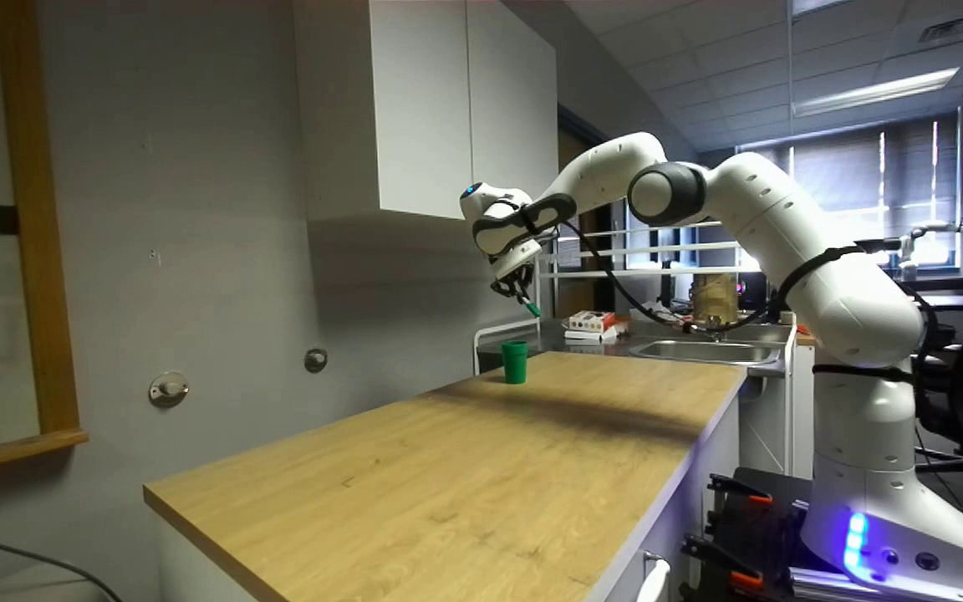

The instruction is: Put the marker inside the cup

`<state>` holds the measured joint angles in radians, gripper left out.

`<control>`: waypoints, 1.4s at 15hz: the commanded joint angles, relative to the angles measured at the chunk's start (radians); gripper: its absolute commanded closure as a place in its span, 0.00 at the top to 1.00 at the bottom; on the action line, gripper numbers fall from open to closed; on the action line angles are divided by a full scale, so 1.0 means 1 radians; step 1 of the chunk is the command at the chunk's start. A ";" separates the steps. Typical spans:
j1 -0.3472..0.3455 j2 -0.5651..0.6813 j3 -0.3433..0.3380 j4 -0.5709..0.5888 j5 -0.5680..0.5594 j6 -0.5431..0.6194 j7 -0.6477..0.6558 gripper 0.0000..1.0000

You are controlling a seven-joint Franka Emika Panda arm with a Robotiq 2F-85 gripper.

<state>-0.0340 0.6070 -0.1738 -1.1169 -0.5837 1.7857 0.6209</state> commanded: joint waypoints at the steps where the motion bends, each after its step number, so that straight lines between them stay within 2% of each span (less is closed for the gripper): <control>1: -0.004 0.162 -0.043 0.243 0.079 -0.085 0.003 0.06; 6: 0.006 0.308 -0.072 0.459 0.162 -0.161 0.039 0.06; 9: 0.008 0.353 -0.061 0.530 0.147 -0.179 0.076 0.06; 14: 0.013 0.397 -0.066 0.584 0.137 -0.169 0.139 0.06; 21: 0.027 0.427 -0.066 0.590 0.131 -0.164 0.208 0.06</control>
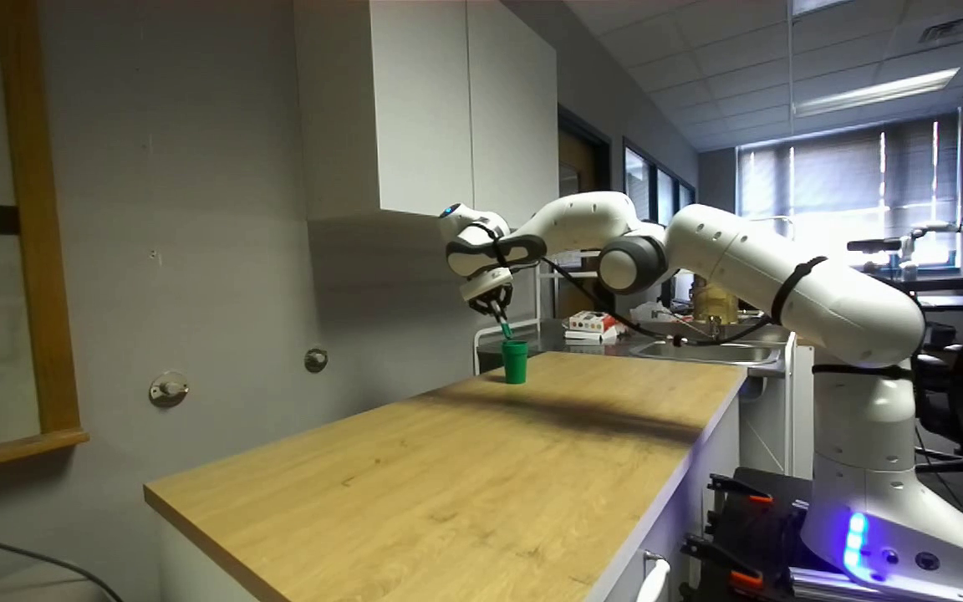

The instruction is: Put the marker inside the cup

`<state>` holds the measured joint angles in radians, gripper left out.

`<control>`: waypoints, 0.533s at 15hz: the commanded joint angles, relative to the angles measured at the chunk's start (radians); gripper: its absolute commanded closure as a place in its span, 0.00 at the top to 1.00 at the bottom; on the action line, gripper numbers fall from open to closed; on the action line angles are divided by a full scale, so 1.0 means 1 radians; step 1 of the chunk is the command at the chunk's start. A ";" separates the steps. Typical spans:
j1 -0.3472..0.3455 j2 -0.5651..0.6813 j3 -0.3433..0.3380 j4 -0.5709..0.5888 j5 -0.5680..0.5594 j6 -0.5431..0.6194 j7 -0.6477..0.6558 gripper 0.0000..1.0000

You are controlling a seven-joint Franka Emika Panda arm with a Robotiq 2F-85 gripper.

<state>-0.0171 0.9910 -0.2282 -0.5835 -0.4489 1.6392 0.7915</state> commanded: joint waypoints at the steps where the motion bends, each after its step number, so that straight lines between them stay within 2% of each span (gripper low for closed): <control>1: 0.014 0.044 -0.012 0.055 -0.005 -0.018 0.045 0.06; 8: 0.035 0.035 -0.017 0.041 -0.014 -0.010 0.100 0.06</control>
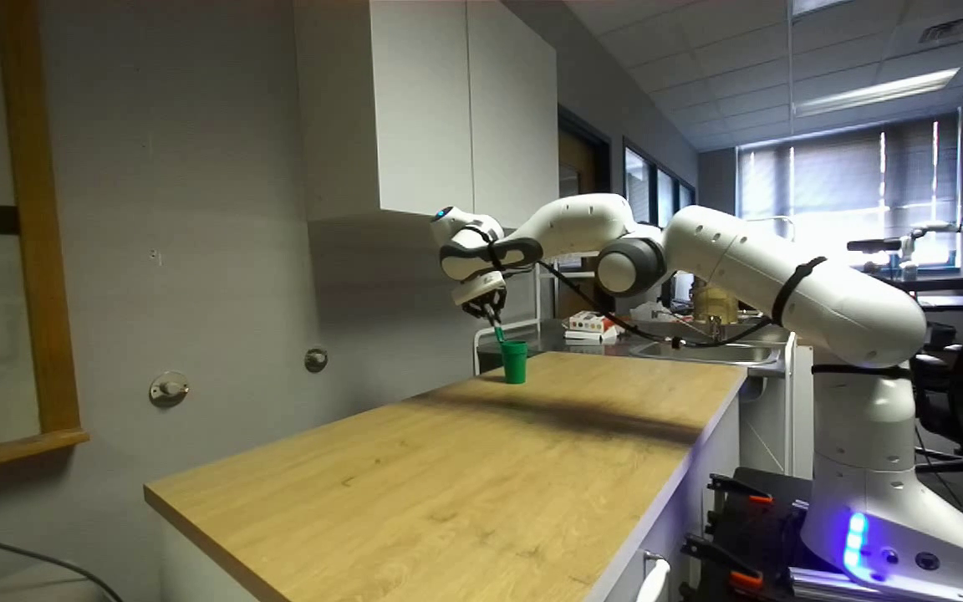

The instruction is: Put the marker inside the cup

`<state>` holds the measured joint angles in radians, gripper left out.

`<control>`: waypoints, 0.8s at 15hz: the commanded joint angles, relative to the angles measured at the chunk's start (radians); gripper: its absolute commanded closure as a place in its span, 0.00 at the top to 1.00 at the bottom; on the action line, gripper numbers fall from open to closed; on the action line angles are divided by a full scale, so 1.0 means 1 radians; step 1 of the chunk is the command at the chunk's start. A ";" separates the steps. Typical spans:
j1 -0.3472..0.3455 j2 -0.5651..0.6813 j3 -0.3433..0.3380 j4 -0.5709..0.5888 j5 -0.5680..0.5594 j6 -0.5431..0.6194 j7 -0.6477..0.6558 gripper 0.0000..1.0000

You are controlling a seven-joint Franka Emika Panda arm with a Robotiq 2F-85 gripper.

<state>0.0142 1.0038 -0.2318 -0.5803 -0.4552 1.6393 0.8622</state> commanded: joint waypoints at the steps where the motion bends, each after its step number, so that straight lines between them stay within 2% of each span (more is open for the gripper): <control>1: 0.004 0.022 -0.015 0.036 -0.008 -0.008 0.035 0.06; 12: -0.027 0.029 -0.034 0.024 -0.004 0.005 0.040 0.06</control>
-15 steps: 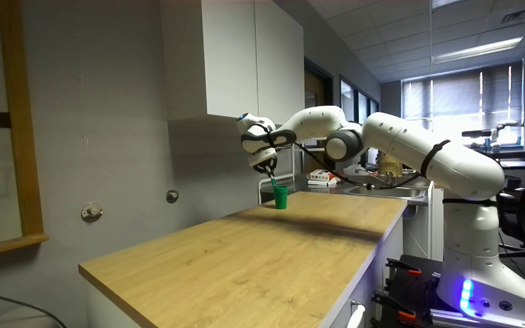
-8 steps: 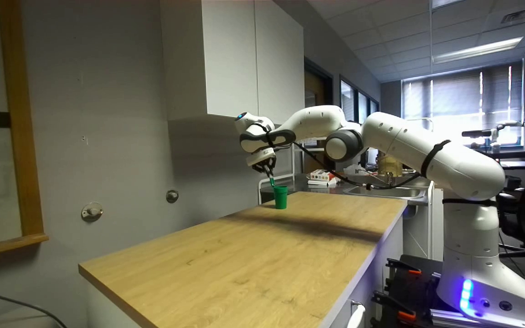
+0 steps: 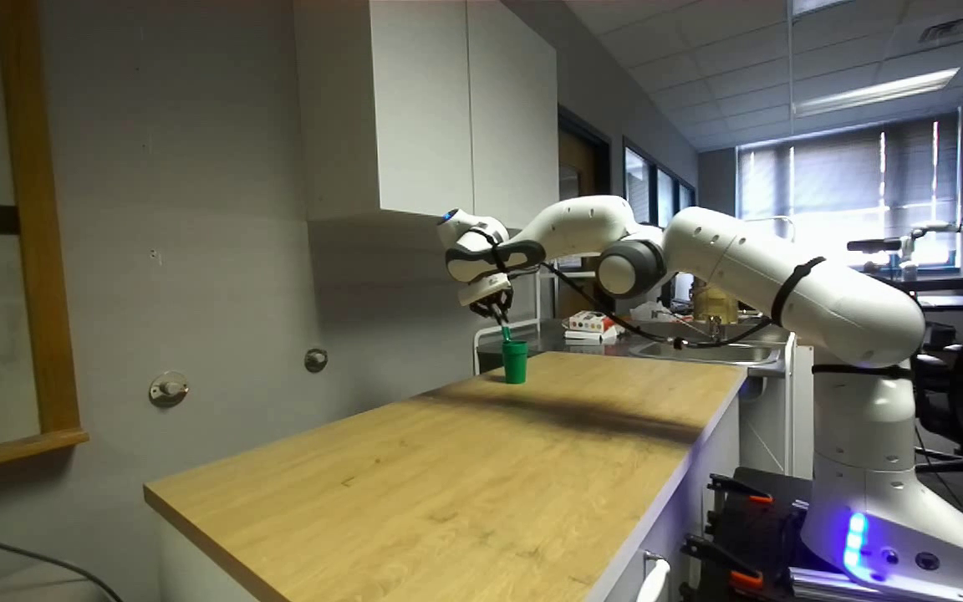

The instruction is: Put the marker inside the cup

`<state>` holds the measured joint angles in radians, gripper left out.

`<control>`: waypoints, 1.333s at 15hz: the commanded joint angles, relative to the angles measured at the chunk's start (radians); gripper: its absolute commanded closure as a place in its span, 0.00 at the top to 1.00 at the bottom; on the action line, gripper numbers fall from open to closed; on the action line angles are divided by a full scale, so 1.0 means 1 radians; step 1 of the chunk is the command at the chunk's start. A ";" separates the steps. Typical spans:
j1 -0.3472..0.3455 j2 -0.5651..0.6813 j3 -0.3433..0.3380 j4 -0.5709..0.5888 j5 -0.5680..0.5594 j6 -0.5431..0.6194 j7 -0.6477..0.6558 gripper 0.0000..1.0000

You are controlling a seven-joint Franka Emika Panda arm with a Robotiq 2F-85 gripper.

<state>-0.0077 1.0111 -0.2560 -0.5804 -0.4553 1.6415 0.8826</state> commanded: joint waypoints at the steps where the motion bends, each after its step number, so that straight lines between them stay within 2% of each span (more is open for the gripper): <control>1: -0.008 0.024 -0.009 0.023 -0.003 0.005 0.021 0.06; 10: -0.008 0.064 -0.012 0.005 -0.010 0.016 0.057 0.06; 12: -0.003 0.067 -0.013 0.003 -0.012 0.013 0.069 0.44; 15: 0.008 0.060 -0.019 0.001 -0.026 0.012 0.089 0.52; 20: 0.035 0.041 -0.038 -0.008 -0.049 0.010 0.114 0.90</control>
<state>0.0082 1.0655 -0.2792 -0.5826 -0.4861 1.6535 0.9677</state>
